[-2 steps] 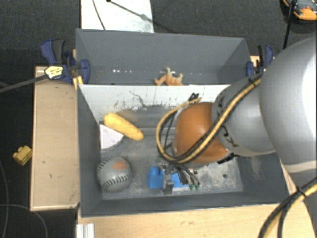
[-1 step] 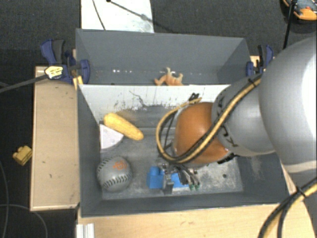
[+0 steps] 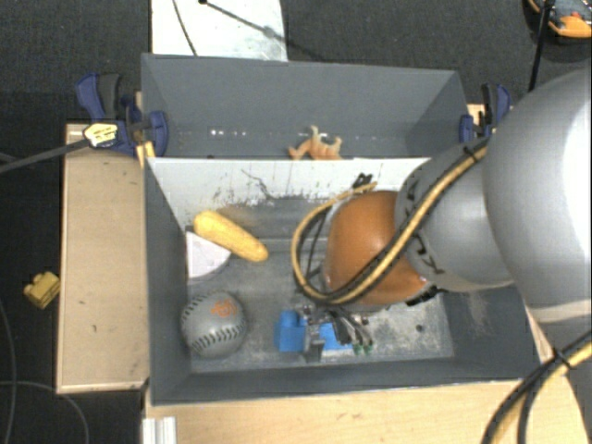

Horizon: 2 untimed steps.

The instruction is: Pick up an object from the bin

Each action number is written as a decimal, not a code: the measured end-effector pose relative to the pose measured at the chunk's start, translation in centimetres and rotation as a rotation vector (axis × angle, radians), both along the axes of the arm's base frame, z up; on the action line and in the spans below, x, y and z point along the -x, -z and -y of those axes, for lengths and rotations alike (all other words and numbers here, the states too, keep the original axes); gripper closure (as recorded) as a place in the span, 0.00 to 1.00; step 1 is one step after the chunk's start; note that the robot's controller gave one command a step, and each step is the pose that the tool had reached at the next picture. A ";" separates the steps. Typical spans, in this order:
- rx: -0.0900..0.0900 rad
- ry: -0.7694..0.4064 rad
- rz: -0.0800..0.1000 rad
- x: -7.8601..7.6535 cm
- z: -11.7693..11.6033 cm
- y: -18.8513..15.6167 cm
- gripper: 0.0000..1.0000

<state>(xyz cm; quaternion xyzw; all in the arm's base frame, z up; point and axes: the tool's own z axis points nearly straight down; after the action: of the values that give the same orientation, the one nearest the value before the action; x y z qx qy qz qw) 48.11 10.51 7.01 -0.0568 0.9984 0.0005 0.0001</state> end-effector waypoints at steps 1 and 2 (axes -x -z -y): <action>0.000 0.002 0.000 0.0 0.0 0.0 1.00; 0.000 0.004 0.000 0.0 0.0 0.0 1.00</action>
Offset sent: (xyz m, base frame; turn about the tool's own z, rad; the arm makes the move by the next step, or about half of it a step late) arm 0.0000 0.0000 0.0000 0.0000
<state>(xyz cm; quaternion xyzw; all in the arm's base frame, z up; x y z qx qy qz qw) 48.11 10.51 7.01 -0.0548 0.9985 0.0005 0.0000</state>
